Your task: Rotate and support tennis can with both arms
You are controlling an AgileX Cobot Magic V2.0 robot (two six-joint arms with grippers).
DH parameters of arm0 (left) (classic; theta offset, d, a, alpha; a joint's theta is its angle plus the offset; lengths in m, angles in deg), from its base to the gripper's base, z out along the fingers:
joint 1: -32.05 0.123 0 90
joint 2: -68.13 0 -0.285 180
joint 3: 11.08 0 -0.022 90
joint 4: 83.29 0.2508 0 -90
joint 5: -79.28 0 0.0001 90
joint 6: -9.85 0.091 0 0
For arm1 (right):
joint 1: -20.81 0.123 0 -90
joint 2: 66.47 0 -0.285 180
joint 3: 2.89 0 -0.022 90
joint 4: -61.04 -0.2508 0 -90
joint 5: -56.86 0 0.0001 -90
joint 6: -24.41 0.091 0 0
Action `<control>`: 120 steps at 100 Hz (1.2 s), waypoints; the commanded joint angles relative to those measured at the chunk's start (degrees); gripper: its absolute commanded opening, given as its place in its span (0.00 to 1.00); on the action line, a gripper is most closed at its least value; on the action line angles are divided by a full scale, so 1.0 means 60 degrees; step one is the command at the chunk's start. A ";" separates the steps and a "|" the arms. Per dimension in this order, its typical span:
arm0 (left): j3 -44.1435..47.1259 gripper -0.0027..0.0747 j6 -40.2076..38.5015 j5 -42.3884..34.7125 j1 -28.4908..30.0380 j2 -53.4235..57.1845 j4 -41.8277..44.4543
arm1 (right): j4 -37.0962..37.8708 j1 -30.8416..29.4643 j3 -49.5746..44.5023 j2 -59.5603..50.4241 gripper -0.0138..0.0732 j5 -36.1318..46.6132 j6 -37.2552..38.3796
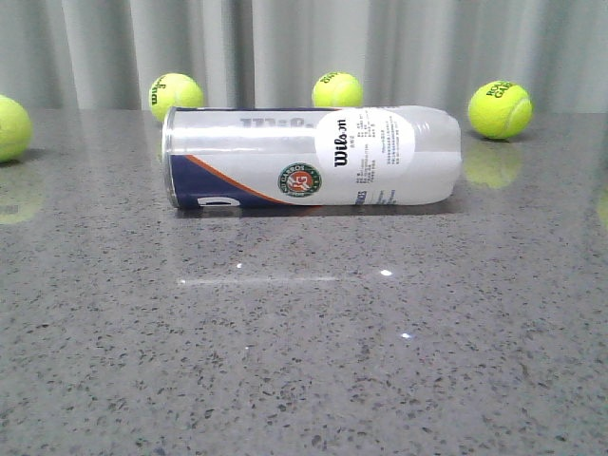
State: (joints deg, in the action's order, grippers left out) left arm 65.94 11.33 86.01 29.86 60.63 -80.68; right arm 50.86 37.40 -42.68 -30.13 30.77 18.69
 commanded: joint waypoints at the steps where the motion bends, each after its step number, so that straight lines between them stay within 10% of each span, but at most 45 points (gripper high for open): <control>1: 0.0456 0.01 -0.0088 -0.0797 0.0005 0.0370 -0.0012 | 0.0032 -0.0054 -0.0376 -0.0698 0.09 0.1422 -0.0018; 61: -0.0154 0.01 -0.0088 -0.0616 0.0005 0.0348 -0.0242 | 0.0115 -0.0054 -0.2390 -0.3327 0.09 0.2023 -0.0027; 120: -0.4660 0.01 -0.0088 0.5165 0.0005 -0.4280 -0.0242 | 0.0115 -0.0054 -0.2390 -0.3327 0.09 0.2015 -0.0027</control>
State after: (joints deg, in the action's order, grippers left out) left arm 42.49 11.33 116.48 29.86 40.21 -81.54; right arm 51.35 37.40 -58.41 -50.67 37.91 18.73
